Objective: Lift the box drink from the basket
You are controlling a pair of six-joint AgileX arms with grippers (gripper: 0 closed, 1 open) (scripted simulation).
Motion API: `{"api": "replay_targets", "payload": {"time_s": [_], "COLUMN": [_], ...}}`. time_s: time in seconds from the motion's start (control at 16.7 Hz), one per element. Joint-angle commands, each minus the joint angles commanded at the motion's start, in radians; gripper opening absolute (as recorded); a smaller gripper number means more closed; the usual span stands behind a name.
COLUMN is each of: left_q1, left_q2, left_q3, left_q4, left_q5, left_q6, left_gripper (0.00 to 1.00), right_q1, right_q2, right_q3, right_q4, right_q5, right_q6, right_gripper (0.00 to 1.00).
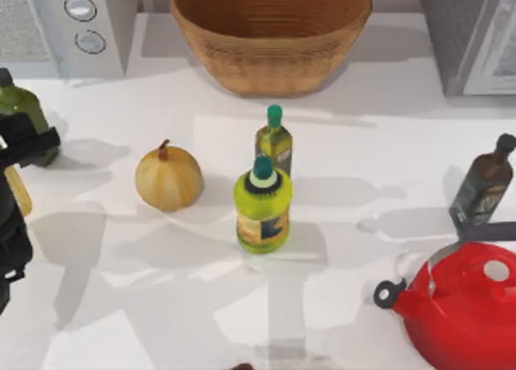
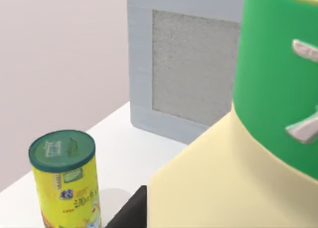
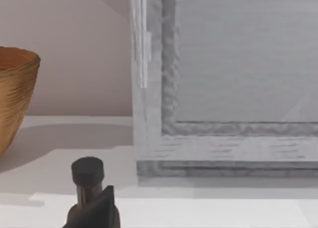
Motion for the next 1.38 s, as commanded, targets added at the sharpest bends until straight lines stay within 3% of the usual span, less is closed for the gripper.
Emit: {"api": "replay_targets", "payload": {"time_s": [0.3,1.08,1.38], "left_q1": [0.008,0.008,0.008], "left_q2": [0.016,0.016,0.016], "left_q3": [-0.004,-0.004,-0.004], "left_q4": [0.016,0.016,0.016], "left_q5": [0.015,0.015,0.015], "left_q6": [0.005,0.005,0.005], "left_gripper": [0.00,0.98,1.00], "right_q1": [0.000,0.000,0.000], "right_q2": [0.000,0.000,0.000], "right_q3": [0.000,0.000,0.000], "right_q4": [0.000,0.000,0.000], "right_q5": [0.000,0.000,0.000], "right_q6": [0.000,0.000,0.000], "right_gripper": [1.00,1.00,1.00]}}
